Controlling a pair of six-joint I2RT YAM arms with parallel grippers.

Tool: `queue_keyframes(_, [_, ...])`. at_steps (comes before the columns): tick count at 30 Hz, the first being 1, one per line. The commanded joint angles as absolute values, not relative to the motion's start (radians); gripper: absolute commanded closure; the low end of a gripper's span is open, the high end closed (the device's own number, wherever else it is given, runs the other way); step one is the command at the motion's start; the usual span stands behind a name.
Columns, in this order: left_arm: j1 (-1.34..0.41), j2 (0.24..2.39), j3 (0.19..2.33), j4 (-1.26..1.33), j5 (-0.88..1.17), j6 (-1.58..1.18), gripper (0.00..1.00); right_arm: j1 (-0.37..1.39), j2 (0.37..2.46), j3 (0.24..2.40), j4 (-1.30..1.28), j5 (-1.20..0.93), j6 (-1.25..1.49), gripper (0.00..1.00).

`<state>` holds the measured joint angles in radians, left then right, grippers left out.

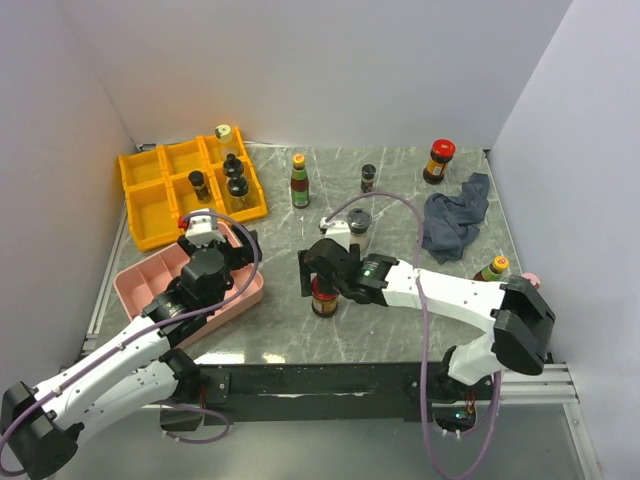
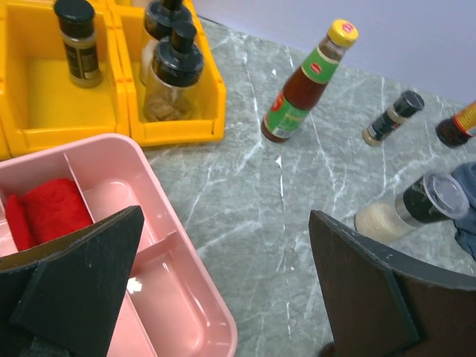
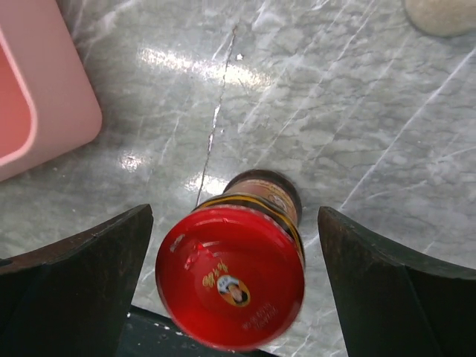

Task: Organize the condiment bottles
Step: Pick up the bottle from the center of the board.

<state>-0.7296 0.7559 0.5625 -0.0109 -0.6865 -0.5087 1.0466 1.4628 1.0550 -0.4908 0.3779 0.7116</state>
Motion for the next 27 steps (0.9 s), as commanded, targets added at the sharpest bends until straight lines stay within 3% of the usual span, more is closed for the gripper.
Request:
queue_keyframes(1, [-0.735,0.758,0.597,-0.023,-0.628,-0.505,0.01,1.035,1.318,1.048,-0.489,0.445,0.694,0.00])
queue_keyframes(9, [-0.808,0.920,0.770,-0.167,-0.312,-0.503,0.01,0.963,1.042,0.925,-0.494,0.524,0.635,0.00])
queue_keyframes(20, [-1.097,1.103,0.908,-0.299,-0.376,-0.451,0.01,0.847,0.677,0.678,-0.393,0.568,0.641,0.00])
queue_keyframes(27, [-1.184,1.258,0.965,-0.324,-0.414,-0.413,0.01,0.845,0.618,0.644,-0.380,0.574,0.626,0.00])
